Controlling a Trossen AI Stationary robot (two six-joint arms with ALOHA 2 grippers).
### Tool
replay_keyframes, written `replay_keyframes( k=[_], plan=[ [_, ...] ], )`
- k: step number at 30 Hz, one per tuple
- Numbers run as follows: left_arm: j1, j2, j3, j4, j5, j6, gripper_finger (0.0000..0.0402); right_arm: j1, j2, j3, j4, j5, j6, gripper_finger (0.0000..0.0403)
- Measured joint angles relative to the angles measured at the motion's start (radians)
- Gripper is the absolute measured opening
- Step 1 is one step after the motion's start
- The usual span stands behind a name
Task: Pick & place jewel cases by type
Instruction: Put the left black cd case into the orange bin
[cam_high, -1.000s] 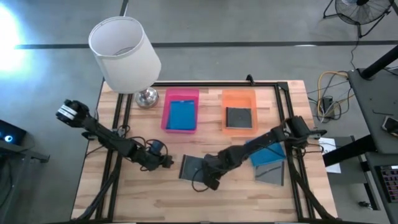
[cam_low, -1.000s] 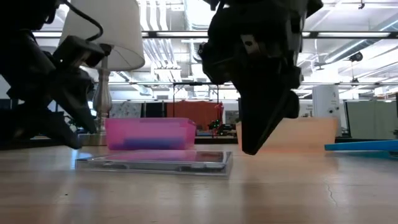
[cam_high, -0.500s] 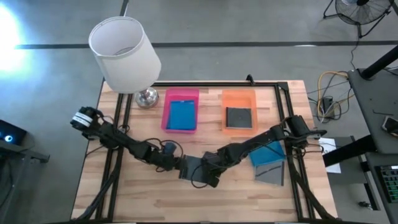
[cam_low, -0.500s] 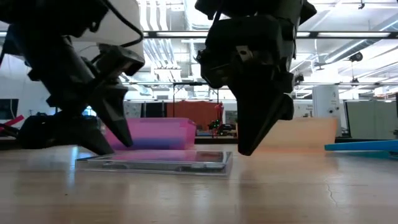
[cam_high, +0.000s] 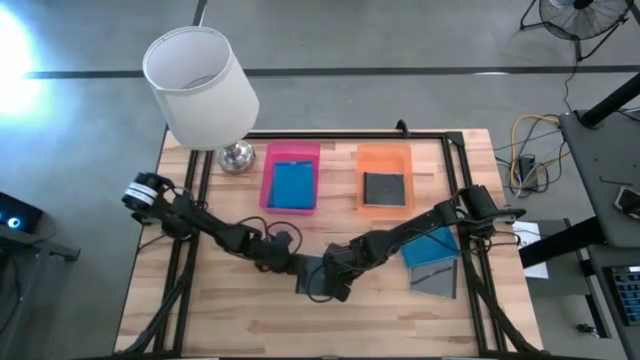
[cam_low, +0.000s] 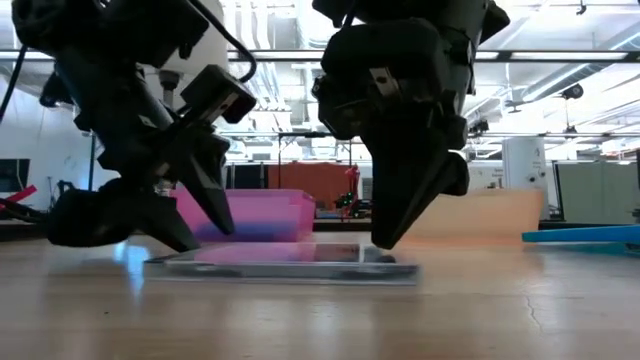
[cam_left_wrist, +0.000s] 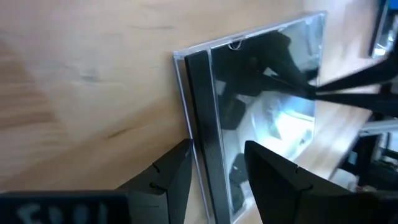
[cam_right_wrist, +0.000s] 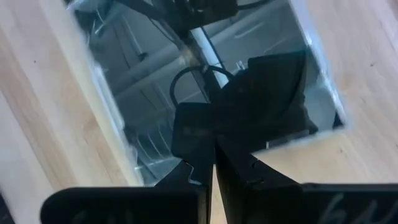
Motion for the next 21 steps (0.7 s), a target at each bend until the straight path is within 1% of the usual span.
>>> replay_keyframes(
  k=[4, 10, 16, 21],
  plan=[
    [0.01, -0.027, 0.007, 0.083, 0.013, 0.056, 0.0135, 0.0, 0.0, -0.017, -0.002, -0.014, 0.02, 0.0013],
    [0.017, -0.051, 0.004, 0.115, -0.003, 0.124, 0.0135, 0.008, -0.003, -0.034, -0.003, -0.035, 0.02, 0.0013],
    [0.017, -0.049, 0.009, 0.129, -0.011, 0.133, 0.0135, 0.009, -0.008, -0.029, -0.01, -0.046, 0.014, 0.0013],
    [0.017, -0.05, -0.013, 0.125, -0.015, 0.133, 0.0135, 0.011, -0.078, -0.019, -0.022, -0.014, -0.005, 0.0013]
  ],
)
